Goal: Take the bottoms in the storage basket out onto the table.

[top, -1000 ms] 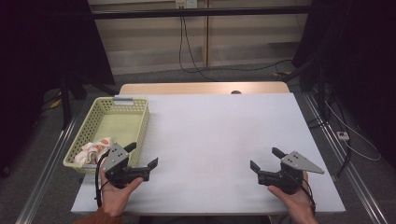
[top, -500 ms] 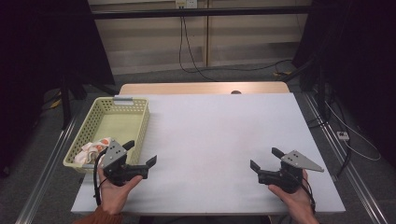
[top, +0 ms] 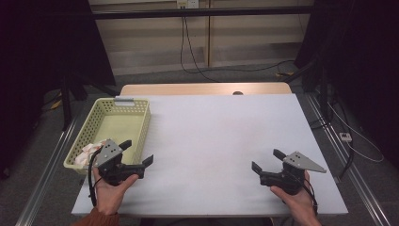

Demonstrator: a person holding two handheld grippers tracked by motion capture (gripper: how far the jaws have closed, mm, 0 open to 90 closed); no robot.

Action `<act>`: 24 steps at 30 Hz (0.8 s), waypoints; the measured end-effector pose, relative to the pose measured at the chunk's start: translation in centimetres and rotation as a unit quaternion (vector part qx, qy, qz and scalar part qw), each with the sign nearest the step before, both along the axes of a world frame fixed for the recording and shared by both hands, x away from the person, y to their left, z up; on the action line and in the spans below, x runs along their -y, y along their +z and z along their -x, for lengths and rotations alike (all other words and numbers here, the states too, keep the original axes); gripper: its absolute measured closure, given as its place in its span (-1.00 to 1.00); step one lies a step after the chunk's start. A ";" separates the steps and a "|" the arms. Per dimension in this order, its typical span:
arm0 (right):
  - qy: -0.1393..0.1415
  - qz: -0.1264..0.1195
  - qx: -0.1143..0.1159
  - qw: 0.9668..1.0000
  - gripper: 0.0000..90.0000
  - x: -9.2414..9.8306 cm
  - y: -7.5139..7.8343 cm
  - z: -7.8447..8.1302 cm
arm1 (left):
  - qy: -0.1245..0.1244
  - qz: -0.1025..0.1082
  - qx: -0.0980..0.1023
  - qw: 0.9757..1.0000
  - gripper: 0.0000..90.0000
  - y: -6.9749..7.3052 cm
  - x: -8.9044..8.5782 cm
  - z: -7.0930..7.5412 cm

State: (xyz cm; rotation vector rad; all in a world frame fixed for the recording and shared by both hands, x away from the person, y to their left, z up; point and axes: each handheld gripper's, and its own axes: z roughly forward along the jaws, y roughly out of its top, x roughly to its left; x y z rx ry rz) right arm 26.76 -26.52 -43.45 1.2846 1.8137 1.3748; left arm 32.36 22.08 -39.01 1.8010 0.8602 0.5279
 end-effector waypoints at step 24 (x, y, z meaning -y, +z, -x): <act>0.011 0.006 0.002 1.000 -0.93 -0.4 0.2 0.1 | 0.018 -0.010 -0.008 1.000 -0.89 2.4 -3.7 -0.3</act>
